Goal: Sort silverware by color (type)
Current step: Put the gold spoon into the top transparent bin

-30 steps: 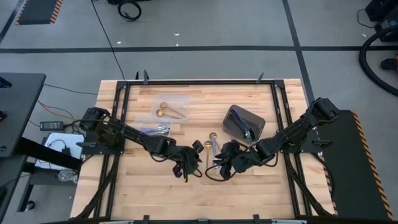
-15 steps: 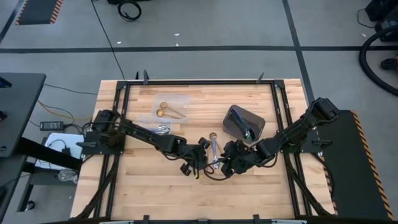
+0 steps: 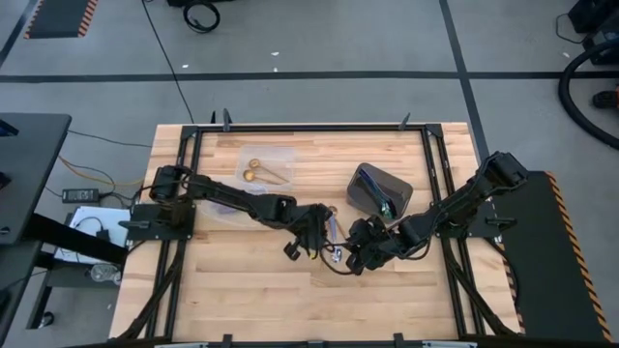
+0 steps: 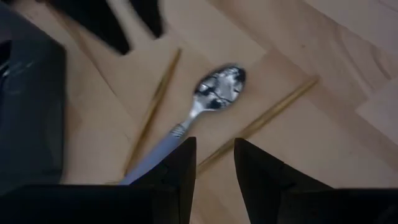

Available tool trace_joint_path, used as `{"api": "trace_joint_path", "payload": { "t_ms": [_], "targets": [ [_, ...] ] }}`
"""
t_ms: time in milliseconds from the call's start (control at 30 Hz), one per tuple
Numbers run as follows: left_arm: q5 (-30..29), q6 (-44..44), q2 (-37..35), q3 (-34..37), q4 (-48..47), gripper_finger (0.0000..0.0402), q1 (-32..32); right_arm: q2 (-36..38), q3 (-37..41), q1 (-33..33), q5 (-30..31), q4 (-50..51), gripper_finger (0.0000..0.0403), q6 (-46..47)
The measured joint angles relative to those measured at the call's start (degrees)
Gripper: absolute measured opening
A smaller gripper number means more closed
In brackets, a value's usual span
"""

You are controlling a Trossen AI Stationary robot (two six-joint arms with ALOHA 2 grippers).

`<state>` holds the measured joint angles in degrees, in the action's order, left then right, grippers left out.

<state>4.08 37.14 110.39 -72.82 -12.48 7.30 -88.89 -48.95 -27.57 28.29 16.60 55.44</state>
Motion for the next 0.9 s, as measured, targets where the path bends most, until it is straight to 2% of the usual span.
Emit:
{"api": "trace_joint_path", "payload": {
  "t_ms": [167, 367, 500, 900],
  "targets": [
    [1.83, 2.65, 1.88, -3.17, -3.15, 0.0116, -0.78, 2.75, 0.00, 0.26, -4.23, 4.29, 0.0116, 1.44],
    [1.90, 7.72, 8.55, -10.30, -11.31, 0.0116, -0.77, 8.39, 0.00, -0.70, -3.99, 9.86, 0.0116, 2.81],
    [1.72, 11.03, 11.62, -15.29, -17.52, 0.0116, -1.16, 10.31, 0.00, -1.41, -1.99, 9.75, 0.0116, 2.89],
    [4.85, 23.19, 14.52, -17.70, -19.82, 0.0116, -2.76, 9.30, 0.00, -1.84, 0.58, 8.47, 0.0116, 1.89]
  ]
}}
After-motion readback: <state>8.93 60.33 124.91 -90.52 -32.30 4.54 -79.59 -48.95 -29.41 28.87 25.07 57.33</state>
